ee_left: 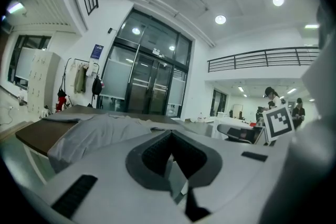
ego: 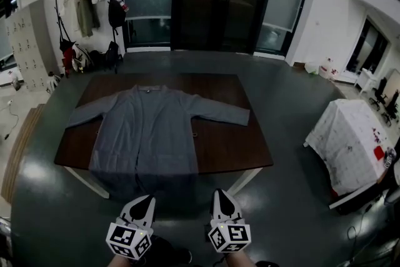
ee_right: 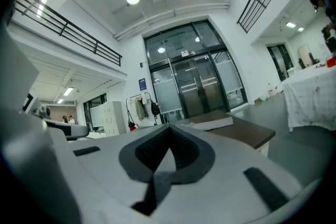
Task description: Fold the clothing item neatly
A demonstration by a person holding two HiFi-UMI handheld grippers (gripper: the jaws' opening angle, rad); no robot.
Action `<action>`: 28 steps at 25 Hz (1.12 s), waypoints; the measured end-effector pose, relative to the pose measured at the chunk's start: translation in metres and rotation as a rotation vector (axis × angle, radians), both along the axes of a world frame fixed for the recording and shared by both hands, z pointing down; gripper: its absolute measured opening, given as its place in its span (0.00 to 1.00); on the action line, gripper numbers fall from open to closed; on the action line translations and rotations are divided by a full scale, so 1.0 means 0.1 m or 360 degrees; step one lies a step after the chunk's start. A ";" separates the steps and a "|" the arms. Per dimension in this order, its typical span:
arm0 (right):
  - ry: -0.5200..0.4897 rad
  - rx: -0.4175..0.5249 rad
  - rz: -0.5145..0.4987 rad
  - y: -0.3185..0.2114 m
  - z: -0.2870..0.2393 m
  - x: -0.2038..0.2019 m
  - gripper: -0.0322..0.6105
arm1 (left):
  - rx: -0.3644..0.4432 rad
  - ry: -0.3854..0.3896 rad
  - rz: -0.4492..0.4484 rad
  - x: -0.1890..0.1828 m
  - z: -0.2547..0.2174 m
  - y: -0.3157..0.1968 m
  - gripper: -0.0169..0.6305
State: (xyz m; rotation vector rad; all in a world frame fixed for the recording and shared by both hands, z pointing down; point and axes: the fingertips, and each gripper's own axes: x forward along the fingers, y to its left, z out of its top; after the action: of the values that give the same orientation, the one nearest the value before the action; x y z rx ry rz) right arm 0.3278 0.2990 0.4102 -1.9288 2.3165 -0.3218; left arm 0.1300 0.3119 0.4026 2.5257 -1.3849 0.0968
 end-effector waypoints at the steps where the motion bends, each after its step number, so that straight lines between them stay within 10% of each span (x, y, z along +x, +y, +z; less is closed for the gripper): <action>1: -0.0005 -0.0011 -0.0004 -0.04 0.03 0.01 0.03 | -0.0014 -0.0003 -0.0010 -0.01 0.04 -0.03 0.04; 28: 0.0138 -0.0083 0.0452 -2.22 -0.08 0.84 0.03 | -0.0028 0.0117 0.0201 0.41 0.16 -2.77 0.04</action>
State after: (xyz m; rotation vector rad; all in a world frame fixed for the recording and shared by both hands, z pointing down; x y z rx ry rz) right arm 0.4115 0.0770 0.4024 -2.3018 2.0606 -0.2772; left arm 0.1707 0.0351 0.4184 2.5734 -1.1922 0.0386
